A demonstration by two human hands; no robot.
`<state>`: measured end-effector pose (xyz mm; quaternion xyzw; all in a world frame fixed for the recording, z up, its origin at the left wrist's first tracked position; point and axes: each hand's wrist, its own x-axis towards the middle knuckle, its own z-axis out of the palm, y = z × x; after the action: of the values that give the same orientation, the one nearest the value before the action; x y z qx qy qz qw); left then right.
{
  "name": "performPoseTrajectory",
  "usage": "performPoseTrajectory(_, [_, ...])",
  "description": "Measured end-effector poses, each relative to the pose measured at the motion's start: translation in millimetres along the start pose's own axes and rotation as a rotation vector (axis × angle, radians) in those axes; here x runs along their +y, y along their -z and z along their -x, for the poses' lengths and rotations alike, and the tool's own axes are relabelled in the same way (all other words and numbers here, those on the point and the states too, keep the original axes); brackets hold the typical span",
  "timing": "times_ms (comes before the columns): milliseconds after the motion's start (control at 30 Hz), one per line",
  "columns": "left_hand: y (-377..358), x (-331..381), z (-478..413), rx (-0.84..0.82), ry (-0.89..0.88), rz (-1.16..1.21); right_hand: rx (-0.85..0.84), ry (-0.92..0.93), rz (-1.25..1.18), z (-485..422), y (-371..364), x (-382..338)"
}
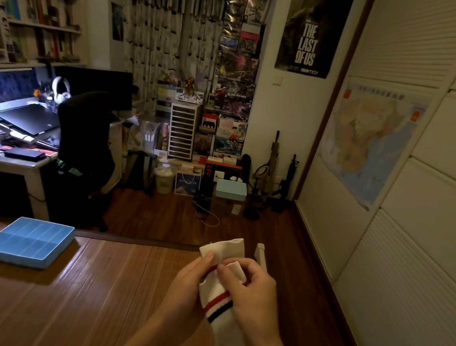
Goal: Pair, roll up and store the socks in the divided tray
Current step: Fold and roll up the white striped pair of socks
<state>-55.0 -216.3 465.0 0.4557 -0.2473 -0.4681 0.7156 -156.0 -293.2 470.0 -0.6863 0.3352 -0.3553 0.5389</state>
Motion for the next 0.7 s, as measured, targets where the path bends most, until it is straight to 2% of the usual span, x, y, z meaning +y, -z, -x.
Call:
performPoseTrajectory(300, [5,-6,0,0.0,0.023,0.079,0.107,0.153,-0.123,-11,13,-10])
performPoseTrajectory(567, [1,-12,3,-0.038,-0.011,-0.044,-0.057,-0.005,-0.219,-7,3,-12])
performPoseTrajectory(700, [-1,-5,7,-0.043,-0.015,-0.081,-0.14,0.081,-0.156,-4,7,-12])
